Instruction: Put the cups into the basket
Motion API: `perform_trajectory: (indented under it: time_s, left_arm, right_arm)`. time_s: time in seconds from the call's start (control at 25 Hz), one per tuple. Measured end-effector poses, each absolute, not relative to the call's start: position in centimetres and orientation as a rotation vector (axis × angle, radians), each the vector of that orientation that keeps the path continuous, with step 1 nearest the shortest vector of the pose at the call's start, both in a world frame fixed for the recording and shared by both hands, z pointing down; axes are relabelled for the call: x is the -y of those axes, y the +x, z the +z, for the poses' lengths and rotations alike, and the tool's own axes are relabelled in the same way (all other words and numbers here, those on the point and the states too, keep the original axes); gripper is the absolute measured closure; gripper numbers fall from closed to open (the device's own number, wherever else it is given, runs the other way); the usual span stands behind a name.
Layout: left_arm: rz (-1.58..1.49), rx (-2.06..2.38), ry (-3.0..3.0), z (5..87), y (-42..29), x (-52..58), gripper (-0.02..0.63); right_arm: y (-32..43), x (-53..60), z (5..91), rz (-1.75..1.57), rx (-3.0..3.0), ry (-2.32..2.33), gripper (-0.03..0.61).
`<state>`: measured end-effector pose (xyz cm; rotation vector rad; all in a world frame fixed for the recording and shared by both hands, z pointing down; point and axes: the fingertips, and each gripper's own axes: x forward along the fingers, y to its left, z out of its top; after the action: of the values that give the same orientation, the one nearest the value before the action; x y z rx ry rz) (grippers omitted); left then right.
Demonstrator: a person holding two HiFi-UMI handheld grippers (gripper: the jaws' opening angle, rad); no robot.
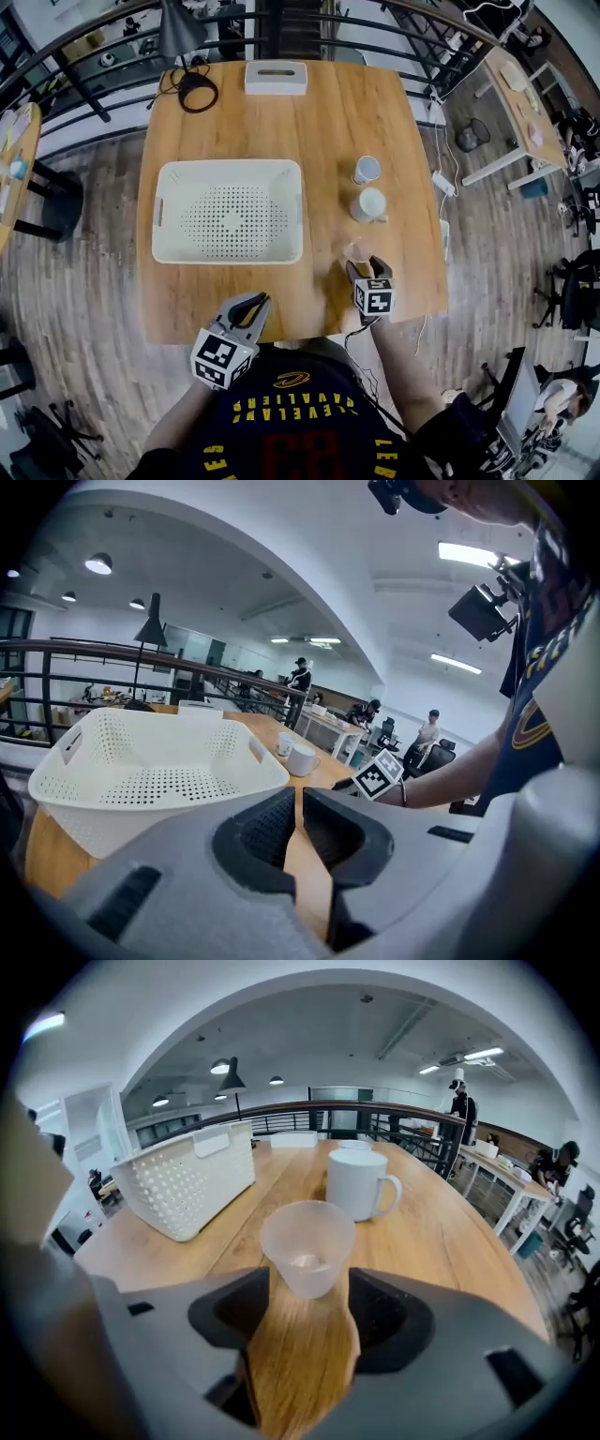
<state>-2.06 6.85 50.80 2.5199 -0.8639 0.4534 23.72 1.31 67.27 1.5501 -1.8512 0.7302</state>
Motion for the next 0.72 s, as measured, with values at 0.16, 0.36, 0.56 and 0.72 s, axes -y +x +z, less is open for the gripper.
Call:
perform_trajectory:
  time_s: [0.16, 0.36, 0.56, 0.72]
  left_arm:
    - [0.499, 0.803, 2.5, 51.7, -3.5, -5.9, 0.601]
    - [0.533, 0.809, 2.491, 52.0, -3.1, -4.4, 0.601]
    - [0.506, 0.811, 2.509, 50.9, 0.6, -4.1, 0.601]
    - [0.524, 0.8, 2.525, 50.9, 2.2, -4.6, 0.601]
  right_arm:
    - [23.7, -0.1, 68.1, 0.709, 1.792, 1.607, 0.311]
    - [23.5, 0.8, 67.9, 0.706, 1.807, 1.66, 0.302]
    - [23.2, 0.8, 67.7, 0.695, 1.866, 1.628, 0.303]
    - [23.3, 0.6, 67.9, 0.695, 1.905, 1.591, 0.304]
